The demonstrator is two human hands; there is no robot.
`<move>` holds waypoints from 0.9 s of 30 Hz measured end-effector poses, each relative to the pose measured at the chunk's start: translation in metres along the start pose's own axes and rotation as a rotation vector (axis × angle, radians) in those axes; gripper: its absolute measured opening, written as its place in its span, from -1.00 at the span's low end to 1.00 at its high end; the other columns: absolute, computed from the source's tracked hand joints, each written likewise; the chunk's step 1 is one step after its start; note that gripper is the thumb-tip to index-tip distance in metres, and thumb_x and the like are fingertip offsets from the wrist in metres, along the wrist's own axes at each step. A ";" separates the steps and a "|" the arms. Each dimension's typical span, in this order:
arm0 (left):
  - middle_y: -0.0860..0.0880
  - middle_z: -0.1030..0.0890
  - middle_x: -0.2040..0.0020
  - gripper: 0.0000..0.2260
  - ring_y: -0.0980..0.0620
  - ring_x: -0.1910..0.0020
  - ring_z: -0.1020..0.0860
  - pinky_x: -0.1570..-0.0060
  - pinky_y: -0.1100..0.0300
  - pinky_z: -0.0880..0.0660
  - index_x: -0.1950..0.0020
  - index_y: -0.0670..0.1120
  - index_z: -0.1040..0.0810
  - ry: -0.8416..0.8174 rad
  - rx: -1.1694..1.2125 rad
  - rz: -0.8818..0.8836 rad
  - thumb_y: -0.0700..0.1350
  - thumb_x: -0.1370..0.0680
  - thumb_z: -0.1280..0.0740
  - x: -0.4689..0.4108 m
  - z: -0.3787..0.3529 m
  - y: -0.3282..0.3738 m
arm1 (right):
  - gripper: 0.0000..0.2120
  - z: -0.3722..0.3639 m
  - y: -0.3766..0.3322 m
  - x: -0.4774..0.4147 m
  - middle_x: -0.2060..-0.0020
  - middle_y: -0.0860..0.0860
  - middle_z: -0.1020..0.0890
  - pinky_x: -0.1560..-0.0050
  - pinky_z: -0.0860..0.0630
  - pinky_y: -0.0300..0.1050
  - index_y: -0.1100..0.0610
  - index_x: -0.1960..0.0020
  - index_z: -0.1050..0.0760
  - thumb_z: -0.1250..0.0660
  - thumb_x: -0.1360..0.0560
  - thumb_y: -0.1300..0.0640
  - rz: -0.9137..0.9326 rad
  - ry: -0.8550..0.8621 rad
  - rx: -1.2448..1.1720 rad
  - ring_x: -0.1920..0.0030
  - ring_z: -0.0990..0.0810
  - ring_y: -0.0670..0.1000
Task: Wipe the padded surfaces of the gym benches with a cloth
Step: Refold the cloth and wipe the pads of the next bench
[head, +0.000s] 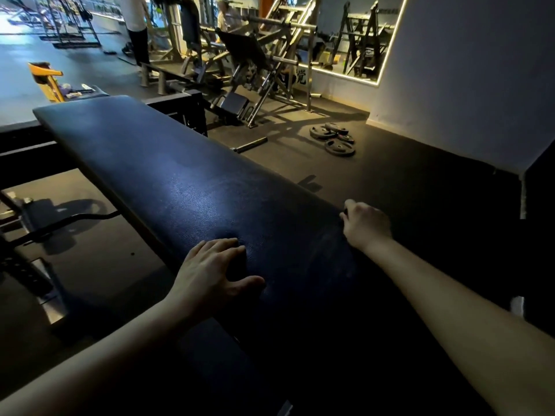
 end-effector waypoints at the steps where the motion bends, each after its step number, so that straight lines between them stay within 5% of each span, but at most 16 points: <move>1: 0.12 -0.40 -0.54 -0.08 0.09 -0.54 -0.29 -0.56 0.12 -0.05 -0.46 0.13 -0.51 -0.003 0.003 0.003 0.63 -0.28 -0.09 0.000 0.001 0.000 | -0.80 -0.007 -0.017 -0.008 -0.09 0.18 -0.60 0.00 -0.53 0.06 0.13 -0.13 -0.45 -0.18 -0.67 0.02 -0.023 0.016 -0.044 -0.06 -0.61 0.23; 6: 0.16 -0.35 -0.57 0.03 0.16 -0.57 -0.22 -0.59 0.11 0.00 -0.50 0.15 -0.46 -0.051 -0.041 0.002 0.71 -0.22 0.03 -0.001 0.003 -0.004 | -0.83 0.001 -0.117 0.049 -0.04 0.15 -0.62 0.02 -0.51 0.02 0.12 -0.10 -0.49 -0.24 -0.64 0.03 0.243 -0.066 -0.312 -0.02 -0.61 0.22; 10: 0.14 -0.34 -0.58 0.12 0.15 -0.59 -0.20 -0.59 0.10 0.00 -0.51 0.14 -0.45 -0.052 -0.003 -0.012 0.75 -0.18 0.14 -0.002 0.002 -0.008 | -0.77 0.025 -0.084 0.129 0.08 0.01 -0.60 0.11 -0.56 0.04 0.05 -0.02 -0.50 -0.16 -0.61 -0.07 0.521 -0.104 -0.348 0.10 -0.61 0.09; 15: 0.12 -0.34 -0.58 -0.02 0.16 -0.59 -0.20 -0.59 0.12 0.04 -0.52 0.12 -0.45 -0.045 -0.029 -0.044 0.68 -0.28 -0.02 -0.002 -0.004 -0.009 | -0.82 0.024 0.029 0.066 -0.04 0.11 -0.64 0.08 -0.50 0.01 0.05 -0.10 -0.49 -0.20 -0.64 -0.03 -0.009 -0.016 -0.012 -0.04 -0.64 0.22; 18: 0.12 -0.33 -0.59 -0.05 0.17 -0.59 -0.19 -0.60 0.12 0.05 -0.53 0.12 -0.44 -0.031 -0.005 -0.043 0.65 -0.31 -0.05 -0.002 -0.004 -0.010 | -0.77 0.013 0.015 0.030 -0.10 0.20 -0.62 0.00 -0.51 0.02 0.13 -0.18 -0.48 -0.18 -0.66 0.01 -0.134 0.061 0.018 -0.10 -0.62 0.25; 22: 0.15 -0.31 -0.59 -0.04 0.20 -0.59 -0.18 -0.57 0.18 0.10 -0.53 0.14 -0.43 -0.035 -0.017 -0.056 0.67 -0.30 0.00 -0.002 -0.002 -0.012 | -0.83 0.006 -0.098 0.069 -0.01 0.11 -0.61 0.04 -0.51 0.02 0.08 -0.10 -0.49 -0.21 -0.64 0.01 0.215 -0.018 -0.201 -0.01 -0.61 0.18; 25: 0.13 -0.37 -0.56 0.00 0.18 -0.57 -0.24 -0.53 0.23 0.08 -0.49 0.13 -0.48 0.000 -0.008 -0.076 0.71 -0.29 0.08 -0.002 -0.004 -0.017 | -0.73 0.021 -0.112 0.118 0.07 0.02 -0.58 0.12 -0.54 0.06 0.04 -0.04 -0.50 -0.11 -0.62 -0.09 0.549 -0.117 -0.295 0.10 -0.60 0.09; 27: 0.14 -0.36 -0.57 -0.04 0.18 -0.58 -0.22 -0.55 0.20 0.07 -0.50 0.13 -0.47 -0.005 0.001 -0.076 0.68 -0.31 0.01 -0.003 -0.006 -0.019 | -0.72 0.020 -0.071 0.109 0.06 0.01 -0.61 0.13 -0.56 0.04 0.01 -0.04 -0.51 -0.11 -0.61 -0.12 0.463 -0.054 -0.225 0.09 -0.62 0.10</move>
Point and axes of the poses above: each hand's wrist, its own x-axis away from the middle knuckle, its own z-axis out of the back of the hand, y = z × x, the point moved 1 cm from there along -x, towards the middle knuckle
